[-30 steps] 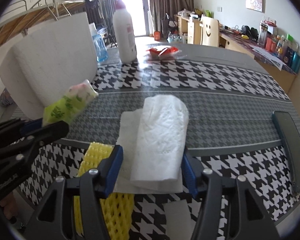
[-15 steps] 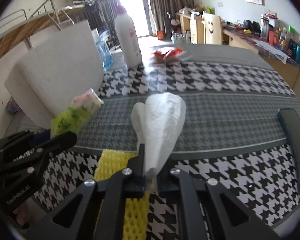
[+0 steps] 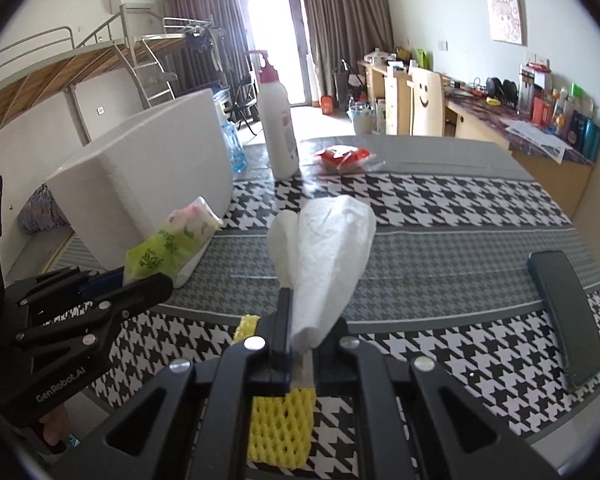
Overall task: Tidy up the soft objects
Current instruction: 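Carry the green bag with the left tool while the right tool carries the tissue to the foam box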
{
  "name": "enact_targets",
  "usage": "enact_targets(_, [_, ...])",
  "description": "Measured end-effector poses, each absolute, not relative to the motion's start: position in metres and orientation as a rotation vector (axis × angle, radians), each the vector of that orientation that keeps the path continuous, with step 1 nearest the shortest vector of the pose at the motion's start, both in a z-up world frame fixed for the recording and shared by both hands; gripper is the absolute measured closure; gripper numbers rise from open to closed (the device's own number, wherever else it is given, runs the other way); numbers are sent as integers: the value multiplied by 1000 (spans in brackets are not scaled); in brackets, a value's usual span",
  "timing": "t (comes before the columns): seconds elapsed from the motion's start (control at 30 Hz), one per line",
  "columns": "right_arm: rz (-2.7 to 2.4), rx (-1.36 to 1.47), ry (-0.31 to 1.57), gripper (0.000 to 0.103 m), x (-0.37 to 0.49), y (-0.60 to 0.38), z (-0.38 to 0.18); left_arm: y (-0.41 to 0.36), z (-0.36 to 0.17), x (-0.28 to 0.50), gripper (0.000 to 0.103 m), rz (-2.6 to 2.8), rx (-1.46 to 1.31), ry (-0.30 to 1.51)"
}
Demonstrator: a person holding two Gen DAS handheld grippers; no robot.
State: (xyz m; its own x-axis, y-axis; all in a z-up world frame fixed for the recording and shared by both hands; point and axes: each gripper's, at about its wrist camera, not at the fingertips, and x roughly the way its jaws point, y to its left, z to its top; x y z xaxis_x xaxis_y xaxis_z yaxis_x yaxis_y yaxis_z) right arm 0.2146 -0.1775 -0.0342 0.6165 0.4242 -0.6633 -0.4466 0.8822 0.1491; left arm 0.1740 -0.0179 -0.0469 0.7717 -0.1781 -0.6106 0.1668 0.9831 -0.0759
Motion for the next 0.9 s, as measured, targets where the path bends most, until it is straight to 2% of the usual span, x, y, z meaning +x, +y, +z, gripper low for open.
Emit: enact_targets(0.9, [493, -33, 631, 93, 201, -183, -6, -13, -18, 159, 82, -204, -18, 547])
